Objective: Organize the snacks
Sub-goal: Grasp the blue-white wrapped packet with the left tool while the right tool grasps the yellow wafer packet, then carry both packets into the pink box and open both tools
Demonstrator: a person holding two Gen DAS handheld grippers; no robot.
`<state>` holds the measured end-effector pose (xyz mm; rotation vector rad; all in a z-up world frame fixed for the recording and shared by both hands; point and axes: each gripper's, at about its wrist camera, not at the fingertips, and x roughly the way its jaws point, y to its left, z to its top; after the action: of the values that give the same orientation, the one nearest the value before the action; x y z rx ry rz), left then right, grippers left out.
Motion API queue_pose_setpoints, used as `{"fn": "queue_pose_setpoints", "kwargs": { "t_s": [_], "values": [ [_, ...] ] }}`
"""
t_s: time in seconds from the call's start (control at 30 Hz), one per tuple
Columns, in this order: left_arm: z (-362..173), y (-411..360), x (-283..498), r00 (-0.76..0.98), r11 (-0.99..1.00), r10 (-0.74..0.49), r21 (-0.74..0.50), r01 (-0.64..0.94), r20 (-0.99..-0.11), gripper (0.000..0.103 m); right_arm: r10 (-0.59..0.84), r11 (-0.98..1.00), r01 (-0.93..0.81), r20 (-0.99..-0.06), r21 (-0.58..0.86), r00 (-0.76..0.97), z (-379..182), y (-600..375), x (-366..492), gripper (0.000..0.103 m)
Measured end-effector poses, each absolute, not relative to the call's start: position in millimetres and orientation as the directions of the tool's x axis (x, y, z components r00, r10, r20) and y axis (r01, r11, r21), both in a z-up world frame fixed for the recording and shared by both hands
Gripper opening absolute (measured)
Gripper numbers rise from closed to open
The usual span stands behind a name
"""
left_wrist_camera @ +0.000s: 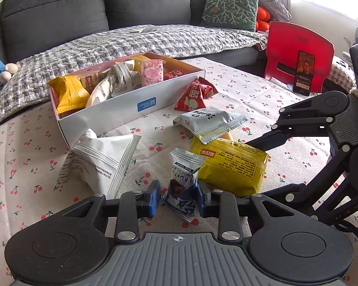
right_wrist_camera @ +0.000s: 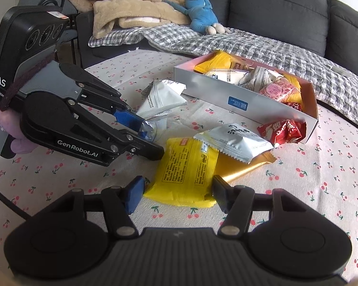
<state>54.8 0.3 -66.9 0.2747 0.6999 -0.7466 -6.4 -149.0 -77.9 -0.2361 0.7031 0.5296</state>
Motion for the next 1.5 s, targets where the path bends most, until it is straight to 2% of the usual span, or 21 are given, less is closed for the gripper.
{"fn": "queue_pose_setpoints", "kwargs": {
  "t_s": [0.07,0.1,0.17,0.57,0.97,1.33,1.5],
  "values": [
    [-66,0,54,0.529,0.715,-0.521,-0.004,0.700,-0.670,0.027,0.390,0.843,-0.537,-0.665,-0.020,0.637,-76,-149,-6,0.057],
    [-65,1,53,0.533,0.716,-0.517,0.003,0.698,-0.670,0.019,0.393,0.843,-0.538,-0.663,-0.016,0.637,-75,-149,-6,0.056],
    [-63,2,53,0.546,0.727,-0.503,0.014,0.686,-0.670,0.014,0.403,0.842,-0.540,-0.657,-0.007,0.637,-73,-149,-6,0.056],
    [-46,13,58,0.570,0.767,-0.481,-0.004,0.642,-0.666,0.014,0.452,0.829,-0.559,-0.614,0.020,0.647,-58,-147,-10,0.056],
    [-19,21,70,0.623,0.800,-0.480,-0.017,0.599,-0.617,0.014,0.518,0.827,-0.553,-0.525,0.104,0.675,-32,-152,-2,0.056],
    [-2,18,101,0.677,0.848,-0.413,0.014,0.530,-0.609,0.014,0.433,0.877,-0.479,-0.513,0.048,0.741,-18,-152,43,0.056],
    [2,16,135,0.693,0.872,-0.363,0.036,0.489,-0.623,0.014,0.400,0.901,-0.428,-0.502,0.065,0.767,-15,-153,73,0.056]
  ]
}}
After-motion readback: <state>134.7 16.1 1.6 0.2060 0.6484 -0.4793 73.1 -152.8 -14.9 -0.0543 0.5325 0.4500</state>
